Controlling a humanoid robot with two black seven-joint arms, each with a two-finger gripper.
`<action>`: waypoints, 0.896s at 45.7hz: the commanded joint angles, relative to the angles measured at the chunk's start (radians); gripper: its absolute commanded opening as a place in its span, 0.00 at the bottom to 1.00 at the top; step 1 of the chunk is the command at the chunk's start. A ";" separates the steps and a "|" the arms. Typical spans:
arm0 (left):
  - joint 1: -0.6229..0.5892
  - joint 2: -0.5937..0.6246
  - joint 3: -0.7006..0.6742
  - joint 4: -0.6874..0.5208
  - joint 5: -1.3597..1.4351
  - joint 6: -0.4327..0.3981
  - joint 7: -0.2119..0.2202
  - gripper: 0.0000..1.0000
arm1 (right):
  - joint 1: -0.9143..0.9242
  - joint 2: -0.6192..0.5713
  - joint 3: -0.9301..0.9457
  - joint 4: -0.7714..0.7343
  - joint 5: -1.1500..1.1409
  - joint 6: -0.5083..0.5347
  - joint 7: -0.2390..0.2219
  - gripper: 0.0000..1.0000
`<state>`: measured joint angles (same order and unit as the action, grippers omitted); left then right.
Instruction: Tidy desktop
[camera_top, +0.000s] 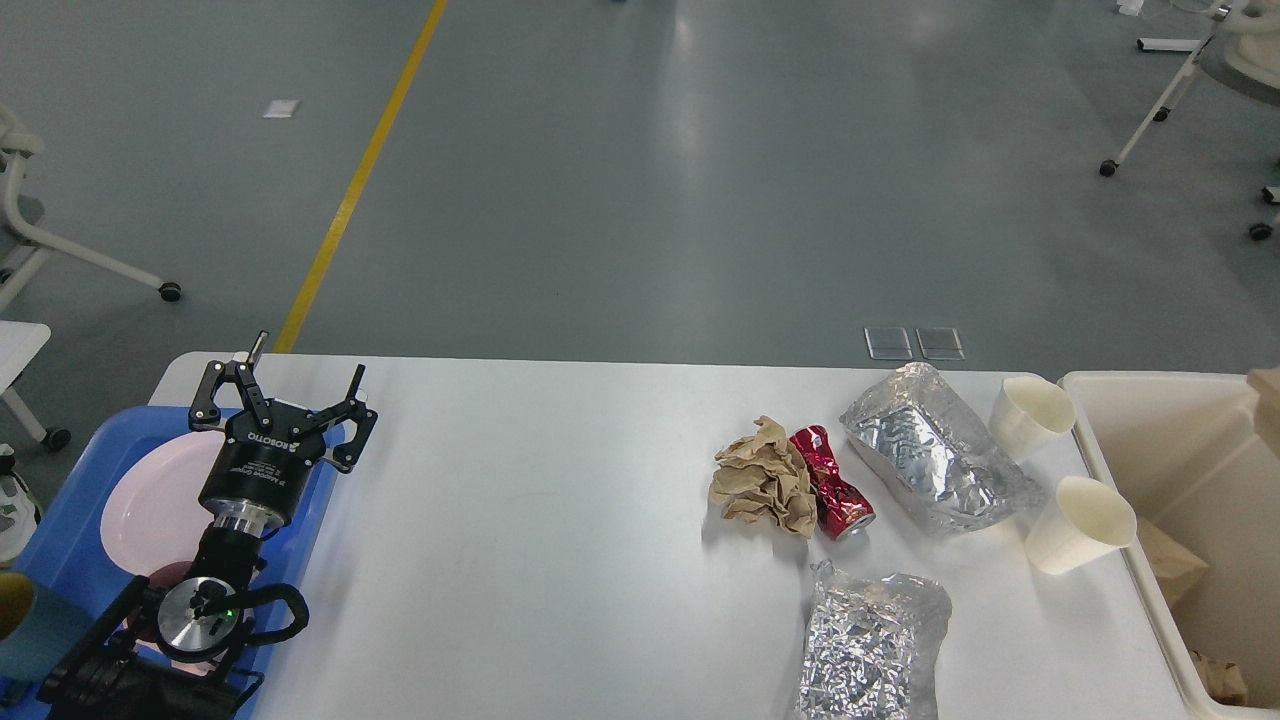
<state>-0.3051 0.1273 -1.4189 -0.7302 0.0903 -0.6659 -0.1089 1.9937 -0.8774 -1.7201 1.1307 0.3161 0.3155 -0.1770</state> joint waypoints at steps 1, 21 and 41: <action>0.000 0.000 0.000 0.000 0.000 0.000 0.000 0.96 | -0.254 0.001 0.164 -0.097 -0.002 -0.150 0.001 0.00; 0.000 0.000 0.000 0.000 0.000 0.000 0.000 0.97 | -1.180 0.262 0.707 -0.862 -0.008 -0.223 0.001 0.00; 0.000 0.000 0.000 0.000 0.000 0.000 0.000 0.96 | -1.461 0.448 0.804 -1.135 -0.003 -0.249 -0.004 0.00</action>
<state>-0.3050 0.1274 -1.4189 -0.7302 0.0908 -0.6656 -0.1089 0.5493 -0.4395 -0.9200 -0.0042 0.3102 0.0797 -0.1813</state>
